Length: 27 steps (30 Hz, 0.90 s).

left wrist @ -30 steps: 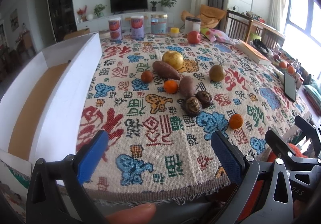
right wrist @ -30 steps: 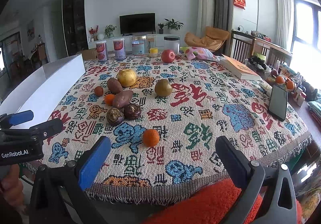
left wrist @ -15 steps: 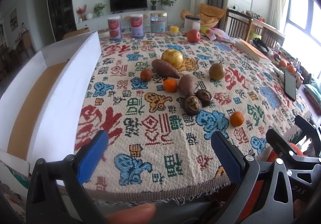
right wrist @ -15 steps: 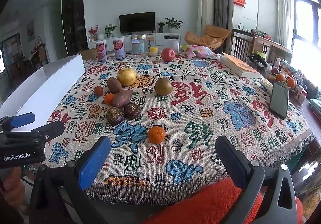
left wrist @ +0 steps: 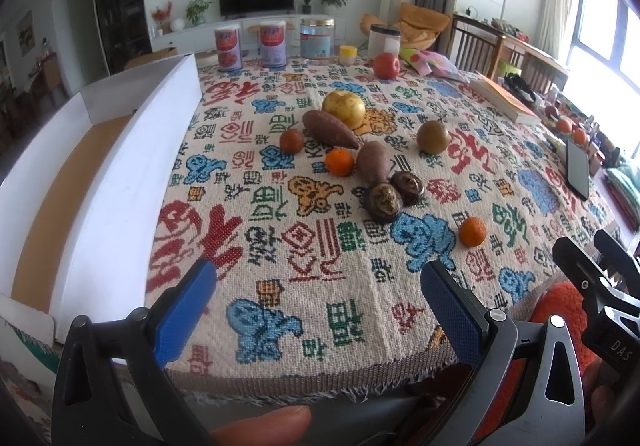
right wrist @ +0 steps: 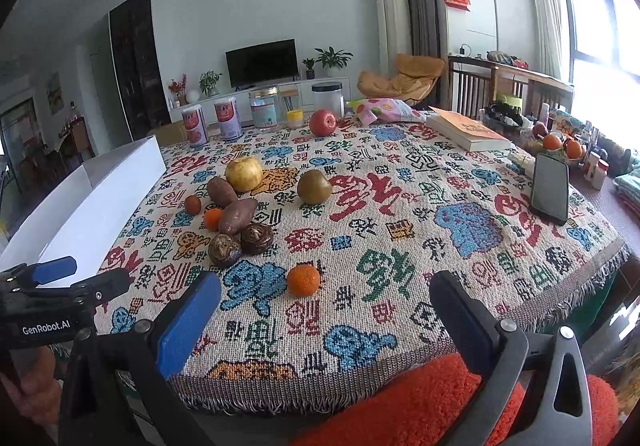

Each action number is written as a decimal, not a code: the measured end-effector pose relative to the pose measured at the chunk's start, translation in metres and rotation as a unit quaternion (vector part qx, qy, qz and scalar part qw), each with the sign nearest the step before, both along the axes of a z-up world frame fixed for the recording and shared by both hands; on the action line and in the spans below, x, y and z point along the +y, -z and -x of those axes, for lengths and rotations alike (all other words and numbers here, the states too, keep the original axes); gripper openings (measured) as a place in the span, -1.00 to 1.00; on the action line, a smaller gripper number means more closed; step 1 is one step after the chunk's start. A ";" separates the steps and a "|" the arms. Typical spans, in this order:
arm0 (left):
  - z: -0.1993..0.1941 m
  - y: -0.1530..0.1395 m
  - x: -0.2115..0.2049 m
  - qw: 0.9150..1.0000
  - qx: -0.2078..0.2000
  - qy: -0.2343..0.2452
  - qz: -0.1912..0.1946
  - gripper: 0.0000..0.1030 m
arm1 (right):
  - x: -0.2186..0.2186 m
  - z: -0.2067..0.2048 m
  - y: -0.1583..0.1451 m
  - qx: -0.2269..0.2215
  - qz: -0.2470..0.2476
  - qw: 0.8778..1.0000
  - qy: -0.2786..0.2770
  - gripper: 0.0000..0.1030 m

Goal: Organize fruits
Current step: 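Reach the left tool to the dark brown round fruit and grasp it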

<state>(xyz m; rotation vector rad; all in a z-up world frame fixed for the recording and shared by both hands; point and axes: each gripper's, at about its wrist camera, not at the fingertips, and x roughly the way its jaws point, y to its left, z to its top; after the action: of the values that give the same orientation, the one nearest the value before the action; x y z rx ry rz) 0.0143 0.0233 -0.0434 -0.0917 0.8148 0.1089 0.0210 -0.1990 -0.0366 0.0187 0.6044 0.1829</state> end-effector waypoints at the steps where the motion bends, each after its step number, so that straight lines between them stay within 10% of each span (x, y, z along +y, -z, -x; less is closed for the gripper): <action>1: -0.001 0.001 0.001 1.000 0.003 0.000 0.003 0.99 | -0.001 -0.002 0.001 0.008 -0.003 1.000 0.001 1.00; 27: -0.054 0.079 -0.022 0.994 0.098 0.055 -0.013 0.99 | -0.001 -0.009 0.007 0.027 -0.002 1.000 -0.003 1.00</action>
<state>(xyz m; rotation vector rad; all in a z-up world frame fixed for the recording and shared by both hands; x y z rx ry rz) 0.0681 0.0015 -0.1227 -0.0108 1.0118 0.0243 0.0299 -0.2002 -0.0436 0.0264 0.6584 0.1895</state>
